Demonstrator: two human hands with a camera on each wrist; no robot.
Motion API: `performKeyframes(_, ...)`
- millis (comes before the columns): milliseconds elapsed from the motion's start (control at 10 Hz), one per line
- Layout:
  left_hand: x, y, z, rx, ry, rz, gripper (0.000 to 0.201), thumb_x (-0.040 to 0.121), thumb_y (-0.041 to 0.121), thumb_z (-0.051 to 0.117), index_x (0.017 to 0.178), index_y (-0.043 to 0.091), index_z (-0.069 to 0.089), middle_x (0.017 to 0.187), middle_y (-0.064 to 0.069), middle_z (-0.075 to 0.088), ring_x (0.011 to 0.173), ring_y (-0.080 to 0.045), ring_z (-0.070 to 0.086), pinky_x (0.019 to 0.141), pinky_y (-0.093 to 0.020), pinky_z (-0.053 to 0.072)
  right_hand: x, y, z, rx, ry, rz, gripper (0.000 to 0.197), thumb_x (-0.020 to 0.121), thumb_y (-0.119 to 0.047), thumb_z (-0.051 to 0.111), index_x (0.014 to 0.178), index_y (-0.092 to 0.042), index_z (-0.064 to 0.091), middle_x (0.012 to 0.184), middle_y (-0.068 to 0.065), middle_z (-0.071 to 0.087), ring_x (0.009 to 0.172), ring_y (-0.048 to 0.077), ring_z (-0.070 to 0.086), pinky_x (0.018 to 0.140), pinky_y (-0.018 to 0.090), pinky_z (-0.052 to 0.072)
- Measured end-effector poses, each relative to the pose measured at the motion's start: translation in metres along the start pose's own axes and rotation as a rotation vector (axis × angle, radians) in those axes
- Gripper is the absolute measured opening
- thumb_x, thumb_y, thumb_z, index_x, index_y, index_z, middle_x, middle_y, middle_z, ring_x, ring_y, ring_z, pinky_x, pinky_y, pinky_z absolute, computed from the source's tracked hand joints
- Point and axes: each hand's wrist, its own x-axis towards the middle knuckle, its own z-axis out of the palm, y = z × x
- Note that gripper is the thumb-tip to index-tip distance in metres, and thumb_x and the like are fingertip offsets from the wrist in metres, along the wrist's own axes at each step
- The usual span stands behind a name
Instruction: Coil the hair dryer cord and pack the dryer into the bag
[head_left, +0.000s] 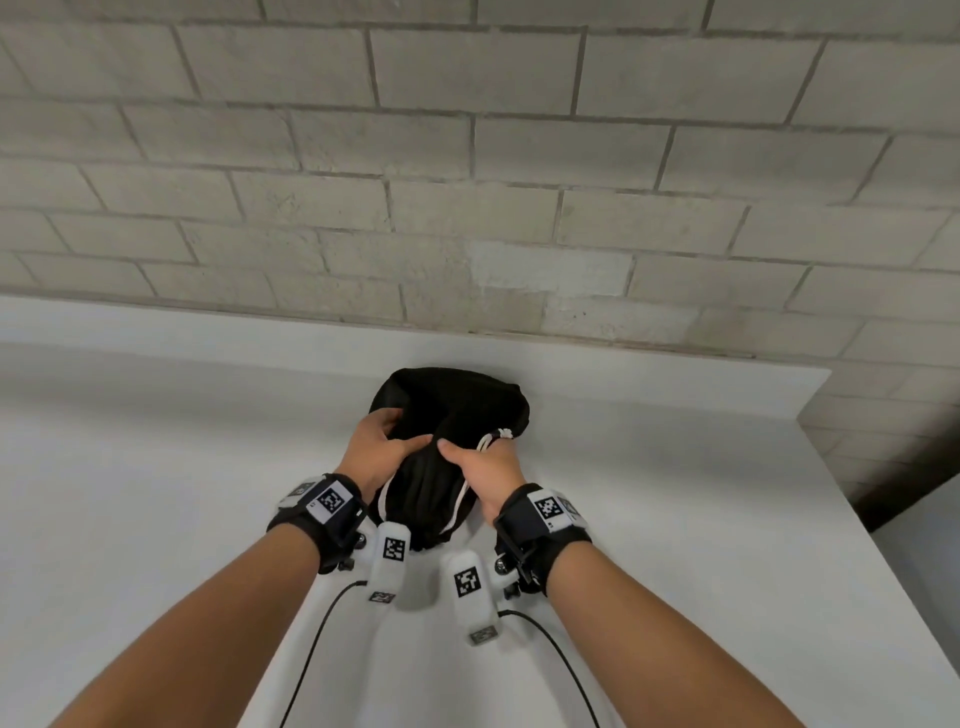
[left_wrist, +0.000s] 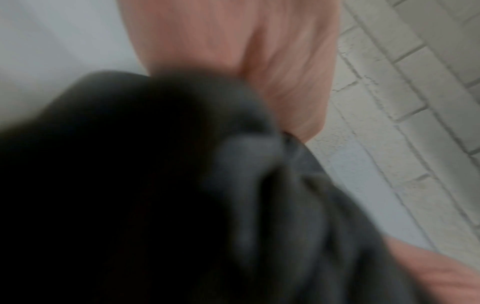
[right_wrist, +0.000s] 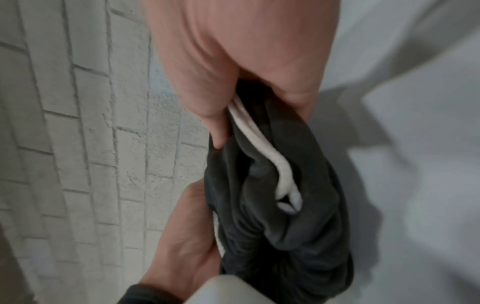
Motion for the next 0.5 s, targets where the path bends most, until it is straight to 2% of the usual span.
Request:
performKeyframes(100,0.015,-0.004,-0.002,0.011,0.004,0.013,0.037,0.084,0.007,0.076,0.119,0.008,0.062,0.106,-0.006,0.069,0.104,-0.023,0.067,0.093,-0.036,0.053,0.015,0.002,0.007,0.008,0.022,0.029,0.071,0.075,-0.016,0.081,0.136,-0.008,0.046,0.129,0.007,0.061,0.118,0.022,0.059,0.104,0.041,0.048)
performKeyframes(200,0.026,-0.005,-0.002,0.05,-0.006,0.03,0.026,0.085,0.009,0.075,0.107,0.017,0.064,0.099,0.0,0.07,0.1,-0.022,0.067,0.094,-0.039,0.054,0.027,0.005,0.011,0.009,0.057,0.048,0.081,0.068,-0.023,0.084,0.137,-0.01,0.044,0.128,0.007,0.062,0.117,0.023,0.06,0.103,0.043,0.049)
performKeyframes(300,0.031,-0.005,-0.002,0.109,-0.031,0.03,0.029,0.087,0.014,0.073,0.115,0.012,0.067,0.107,-0.003,0.071,0.103,-0.021,0.067,0.099,-0.041,0.052,0.03,0.006,0.013,0.001,0.067,0.065,0.081,0.066,-0.024,0.085,0.137,-0.01,0.046,0.127,0.007,0.063,0.114,0.023,0.062,0.101,0.043,0.05)
performKeyframes(400,0.033,-0.006,-0.003,0.108,-0.056,0.001,0.025,0.093,0.019,0.068,0.118,0.013,0.068,0.111,-0.005,0.07,0.11,-0.022,0.065,0.103,-0.04,0.049,0.026,0.001,0.011,0.032,0.039,0.072,0.066,0.07,-0.019,0.084,0.129,-0.01,0.056,0.121,0.008,0.067,0.109,0.023,0.065,0.098,0.042,0.052)
performKeyframes(500,0.028,-0.005,-0.011,0.051,-0.043,-0.042,0.008,0.096,0.029,0.064,0.091,0.028,0.071,0.098,0.001,0.073,0.102,-0.021,0.068,0.095,-0.036,0.053,0.015,-0.006,0.002,0.097,0.014,0.081,0.052,0.074,-0.019,0.084,0.12,-0.01,0.062,0.113,0.008,0.071,0.103,0.023,0.067,0.087,0.037,0.056)
